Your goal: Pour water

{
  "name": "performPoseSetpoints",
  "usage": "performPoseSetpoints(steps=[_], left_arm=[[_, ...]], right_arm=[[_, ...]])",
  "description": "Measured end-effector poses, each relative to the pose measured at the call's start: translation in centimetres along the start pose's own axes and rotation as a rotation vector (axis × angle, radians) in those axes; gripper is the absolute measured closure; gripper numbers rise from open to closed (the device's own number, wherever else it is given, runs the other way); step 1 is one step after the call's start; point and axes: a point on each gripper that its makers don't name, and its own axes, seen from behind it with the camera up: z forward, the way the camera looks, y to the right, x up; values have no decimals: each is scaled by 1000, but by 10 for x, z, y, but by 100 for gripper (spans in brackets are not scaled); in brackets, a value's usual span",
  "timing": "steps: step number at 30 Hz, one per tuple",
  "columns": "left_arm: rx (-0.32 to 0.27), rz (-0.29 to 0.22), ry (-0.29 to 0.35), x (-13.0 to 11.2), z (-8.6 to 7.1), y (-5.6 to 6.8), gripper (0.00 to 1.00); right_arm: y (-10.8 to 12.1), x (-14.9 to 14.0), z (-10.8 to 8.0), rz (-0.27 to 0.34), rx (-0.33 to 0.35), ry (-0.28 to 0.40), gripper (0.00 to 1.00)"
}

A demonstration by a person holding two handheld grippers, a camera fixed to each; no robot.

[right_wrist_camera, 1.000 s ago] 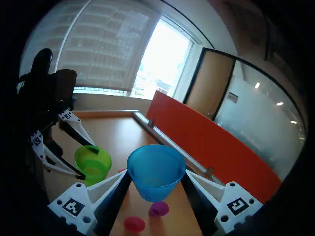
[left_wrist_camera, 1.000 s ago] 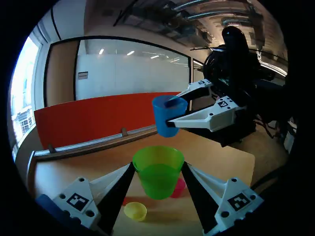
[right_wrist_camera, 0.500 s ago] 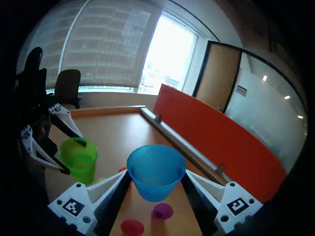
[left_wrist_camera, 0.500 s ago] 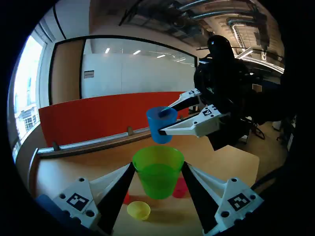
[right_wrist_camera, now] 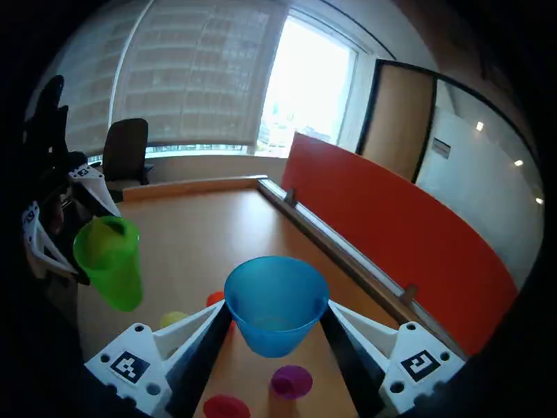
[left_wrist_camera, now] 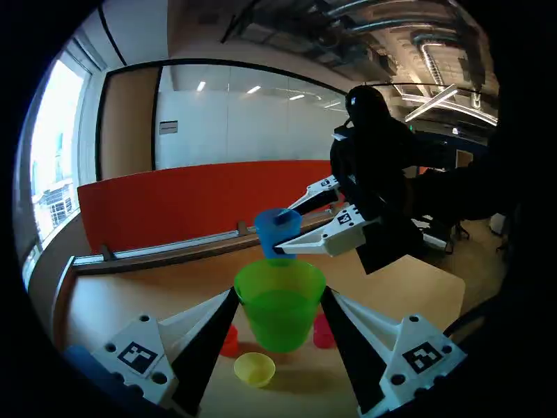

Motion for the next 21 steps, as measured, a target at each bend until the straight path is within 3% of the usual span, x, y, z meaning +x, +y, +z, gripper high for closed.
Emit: performPoseSetpoints(steps=[6, 21], left_arm=[[16, -10, -6, -3, 4, -4, 14], [47, -38, -40, -18, 23, -7, 14]], right_arm=[[8, -10, 27, -2, 52, -20, 11], [32, -67, 94, -4, 207, -133, 11]])
